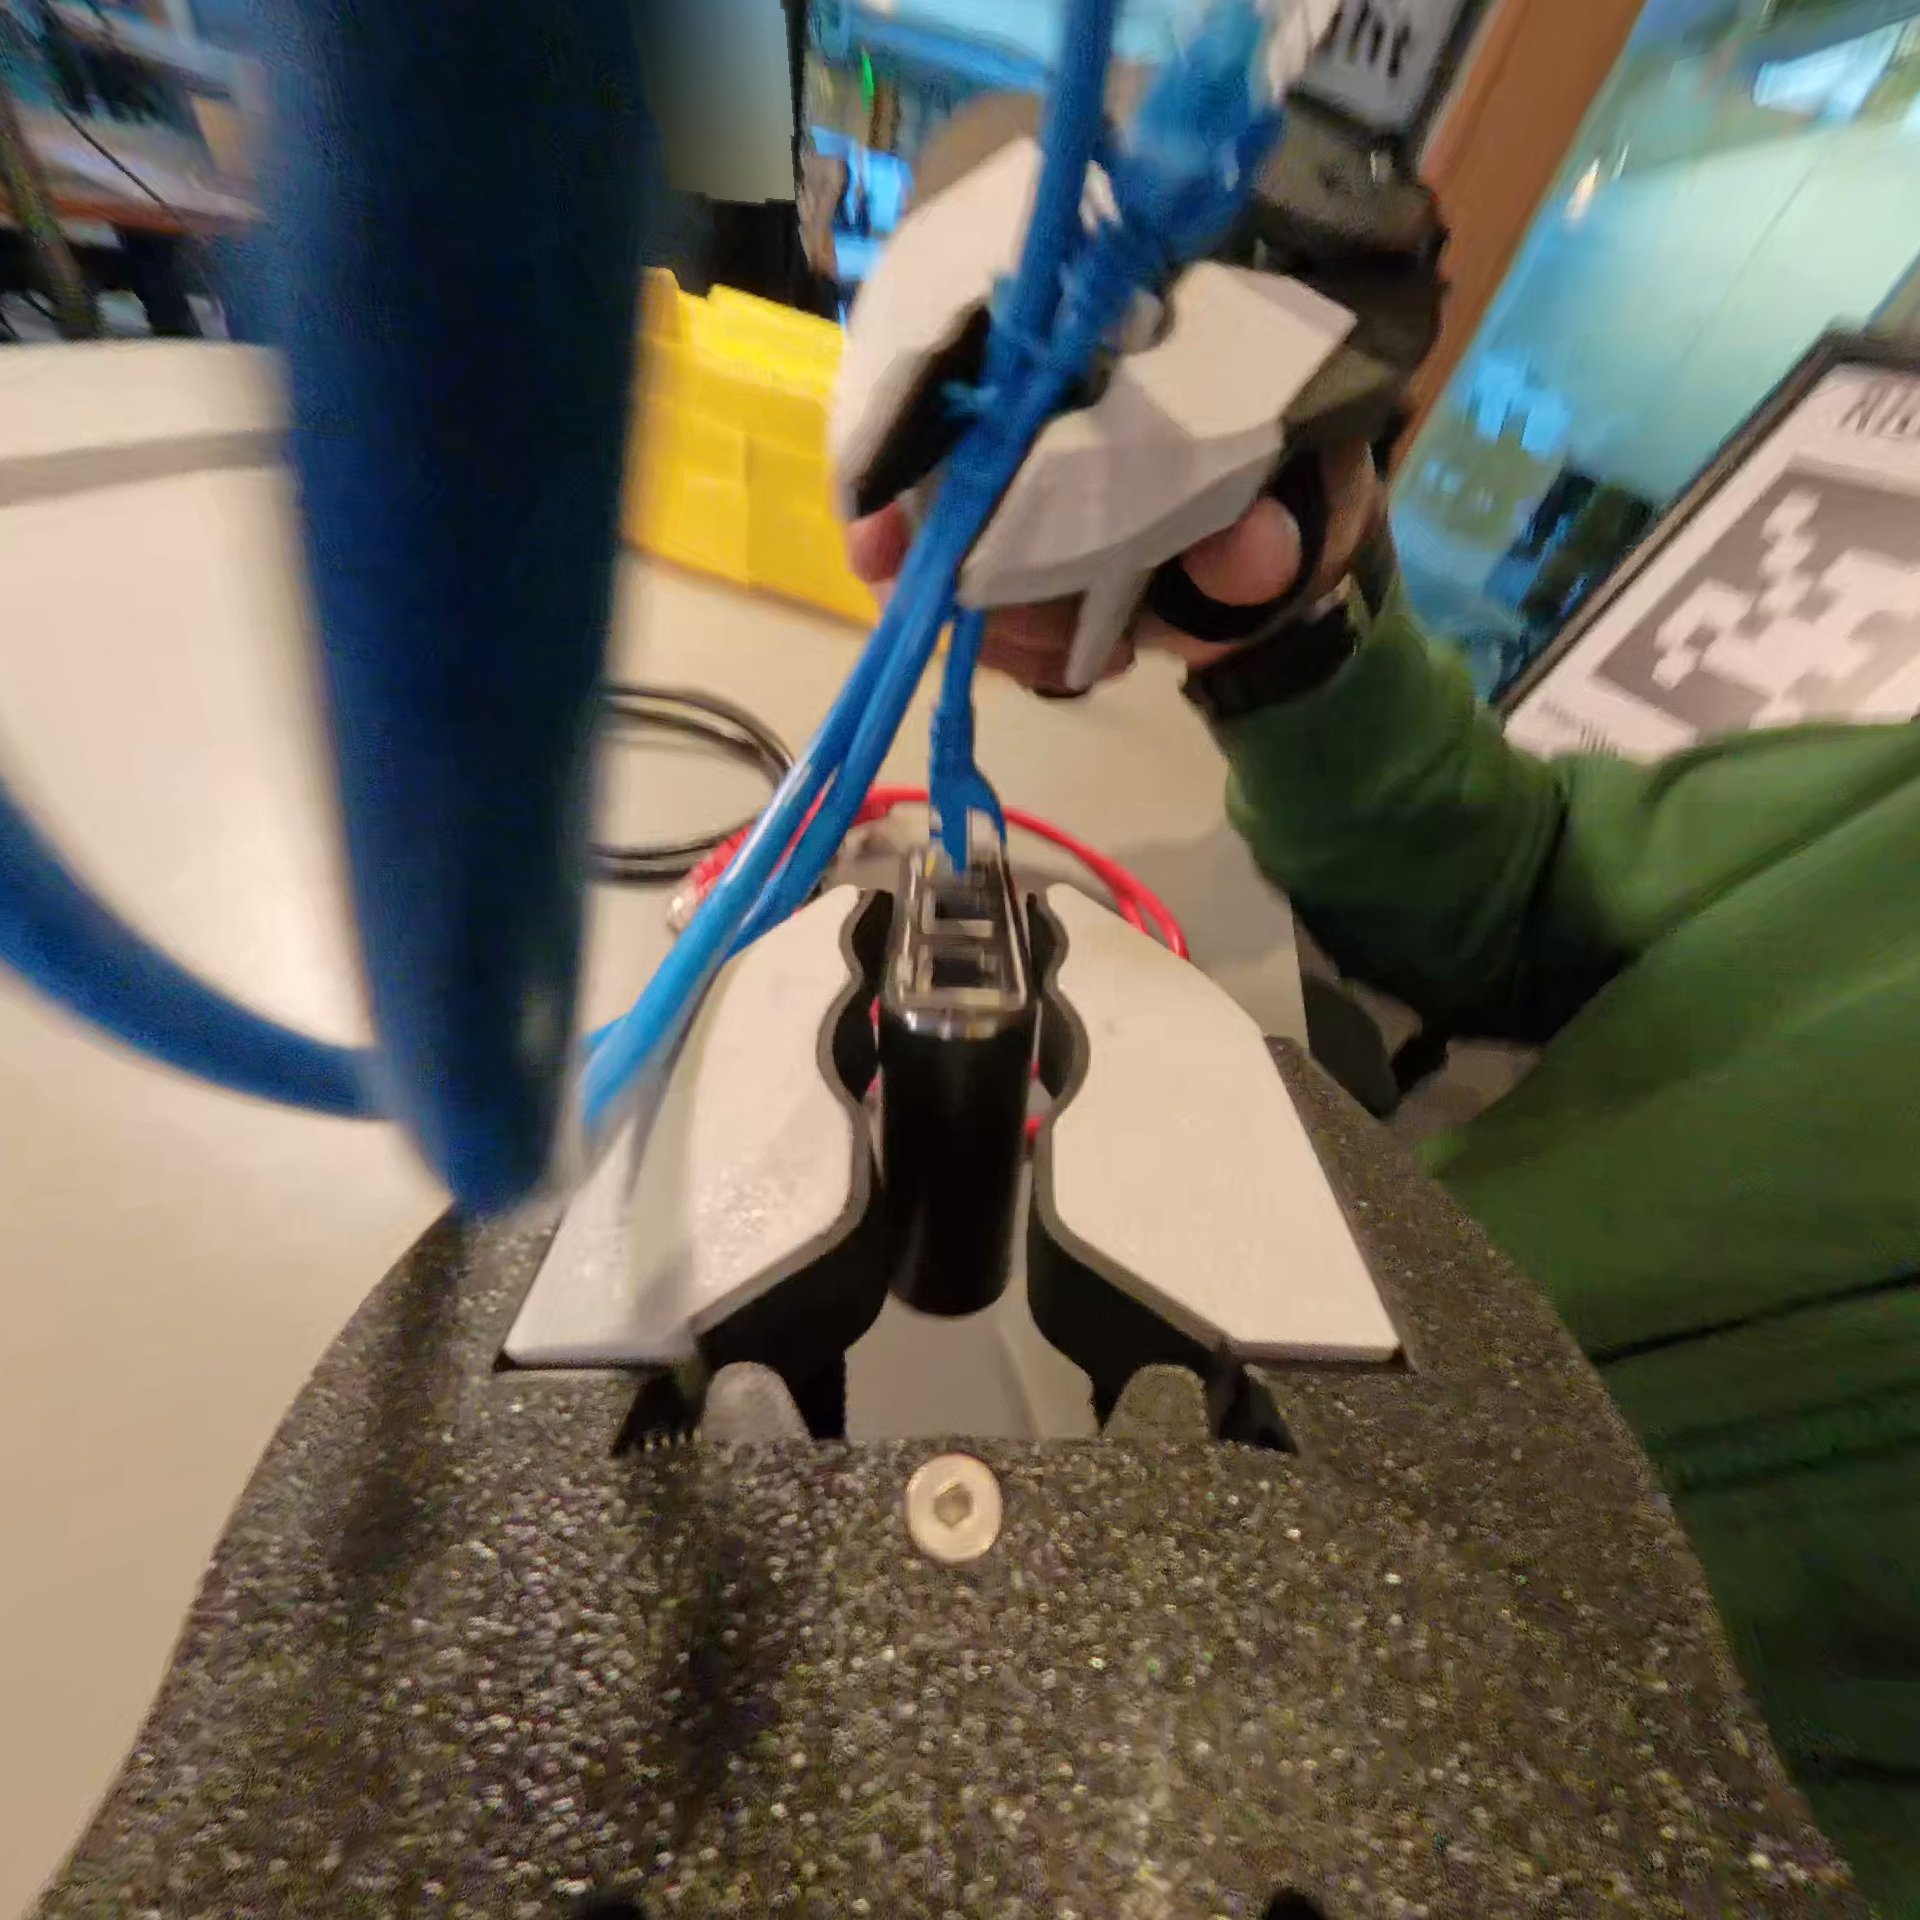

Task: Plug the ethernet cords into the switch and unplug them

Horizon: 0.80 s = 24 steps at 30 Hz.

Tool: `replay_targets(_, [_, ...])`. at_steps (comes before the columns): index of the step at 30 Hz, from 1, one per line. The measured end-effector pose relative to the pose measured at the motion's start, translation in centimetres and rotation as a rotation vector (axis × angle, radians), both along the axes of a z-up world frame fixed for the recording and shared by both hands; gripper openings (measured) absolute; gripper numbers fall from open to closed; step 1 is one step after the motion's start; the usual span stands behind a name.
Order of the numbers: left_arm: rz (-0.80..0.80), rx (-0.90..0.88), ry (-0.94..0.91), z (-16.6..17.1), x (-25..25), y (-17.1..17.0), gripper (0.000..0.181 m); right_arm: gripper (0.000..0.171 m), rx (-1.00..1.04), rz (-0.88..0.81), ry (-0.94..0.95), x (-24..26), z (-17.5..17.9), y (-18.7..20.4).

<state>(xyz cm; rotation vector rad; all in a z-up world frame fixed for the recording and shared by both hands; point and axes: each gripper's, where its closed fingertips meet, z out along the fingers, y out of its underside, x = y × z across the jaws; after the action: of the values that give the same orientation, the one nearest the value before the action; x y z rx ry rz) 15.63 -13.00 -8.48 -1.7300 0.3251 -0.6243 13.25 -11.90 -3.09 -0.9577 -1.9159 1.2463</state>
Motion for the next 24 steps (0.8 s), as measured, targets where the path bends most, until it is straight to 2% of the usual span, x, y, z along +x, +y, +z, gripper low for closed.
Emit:
replay_targets(3, [0.028,0.124,-0.215,2.4,-0.7,-0.1,0.044,0.014,-0.079,-0.027,0.117,0.3,2.8,0.1])
replay_targets(6, [0.065,0.135,-0.385,3.0,-1.4,0.3,0.068,0.014,-0.119,-0.063,0.215,0.2,4.4,0.1])
replay_targets(10, [0.143,0.174,-0.433,3.4,-2.2,0.8,0.084,0.014,-0.299,-0.105,0.350,0.6,7.1,0.8])
replay_targets(15, [0.181,0.223,-0.486,3.9,-2.0,1.3,0.100,0.014,-0.478,-0.052,0.485,1.7,10.5,0.3])
replay_targets(20, [0.052,0.354,-0.613,6.4,0.4,0.6,0.100,0.013,-0.586,0.007,0.531,1.9,12.2,-1.2])
replay_targets(22, [0.015,0.409,-0.616,7.1,1.1,0.1,0.090,0.014,-0.638,0.029,0.556,2.2,12.4,-1.6])
replay_targets(24, [-0.016,0.474,-0.619,7.9,1.4,-0.7,0.071,0.014,-0.676,0.039,0.580,2.4,12.5,-1.6])
